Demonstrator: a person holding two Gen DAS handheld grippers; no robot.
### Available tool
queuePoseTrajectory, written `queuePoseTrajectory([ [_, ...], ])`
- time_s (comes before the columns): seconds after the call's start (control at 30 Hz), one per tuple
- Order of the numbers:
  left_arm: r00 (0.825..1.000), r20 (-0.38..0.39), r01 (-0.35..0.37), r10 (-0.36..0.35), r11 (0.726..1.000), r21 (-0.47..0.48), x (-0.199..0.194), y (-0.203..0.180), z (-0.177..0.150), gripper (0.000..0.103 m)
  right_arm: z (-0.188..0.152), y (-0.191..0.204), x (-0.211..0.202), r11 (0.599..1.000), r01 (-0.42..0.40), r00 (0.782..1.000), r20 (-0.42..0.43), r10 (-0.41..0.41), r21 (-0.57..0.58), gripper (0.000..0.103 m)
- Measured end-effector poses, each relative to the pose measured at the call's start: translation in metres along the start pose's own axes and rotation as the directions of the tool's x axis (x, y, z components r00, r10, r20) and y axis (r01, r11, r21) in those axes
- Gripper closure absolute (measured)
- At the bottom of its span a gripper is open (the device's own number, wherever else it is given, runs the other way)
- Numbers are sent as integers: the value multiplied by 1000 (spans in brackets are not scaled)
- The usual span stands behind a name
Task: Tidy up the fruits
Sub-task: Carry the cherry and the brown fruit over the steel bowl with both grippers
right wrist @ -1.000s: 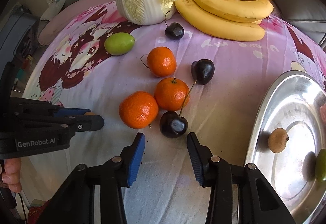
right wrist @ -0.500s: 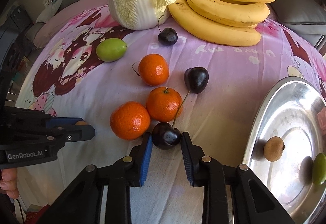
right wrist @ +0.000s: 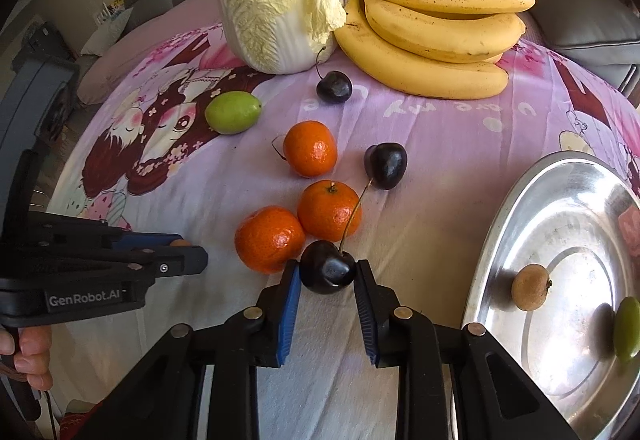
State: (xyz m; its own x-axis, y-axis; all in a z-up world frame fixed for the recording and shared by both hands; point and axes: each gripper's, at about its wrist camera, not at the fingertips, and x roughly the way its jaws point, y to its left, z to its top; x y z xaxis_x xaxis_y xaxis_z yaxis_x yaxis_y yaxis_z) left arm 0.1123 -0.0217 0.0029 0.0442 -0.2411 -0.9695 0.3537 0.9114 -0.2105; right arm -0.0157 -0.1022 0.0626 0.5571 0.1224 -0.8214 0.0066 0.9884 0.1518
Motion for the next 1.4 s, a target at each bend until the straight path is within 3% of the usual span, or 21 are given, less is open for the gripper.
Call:
queuePoseTrajectory([
  [0.27, 998, 29, -52, 52, 999, -2, -21, -30, 8, 77, 3, -5, -25, 998, -60, 996, 63, 59, 17, 74],
  [0.7, 991, 68, -115, 113, 993, 36, -48, -104, 18, 77, 1, -46, -61, 990, -90, 986, 148, 73, 106, 74],
  [1.1, 986, 80, -153, 145, 983, 100, -63, -163, 18, 77, -5, -85, -87, 977, -73, 981, 191, 35, 199, 74],
  [1.4, 987, 79, -150, 139, 977, 151, -59, -207, 24, 77, -13, -122, -100, 957, 25, 976, 201, -86, 288, 74],
])
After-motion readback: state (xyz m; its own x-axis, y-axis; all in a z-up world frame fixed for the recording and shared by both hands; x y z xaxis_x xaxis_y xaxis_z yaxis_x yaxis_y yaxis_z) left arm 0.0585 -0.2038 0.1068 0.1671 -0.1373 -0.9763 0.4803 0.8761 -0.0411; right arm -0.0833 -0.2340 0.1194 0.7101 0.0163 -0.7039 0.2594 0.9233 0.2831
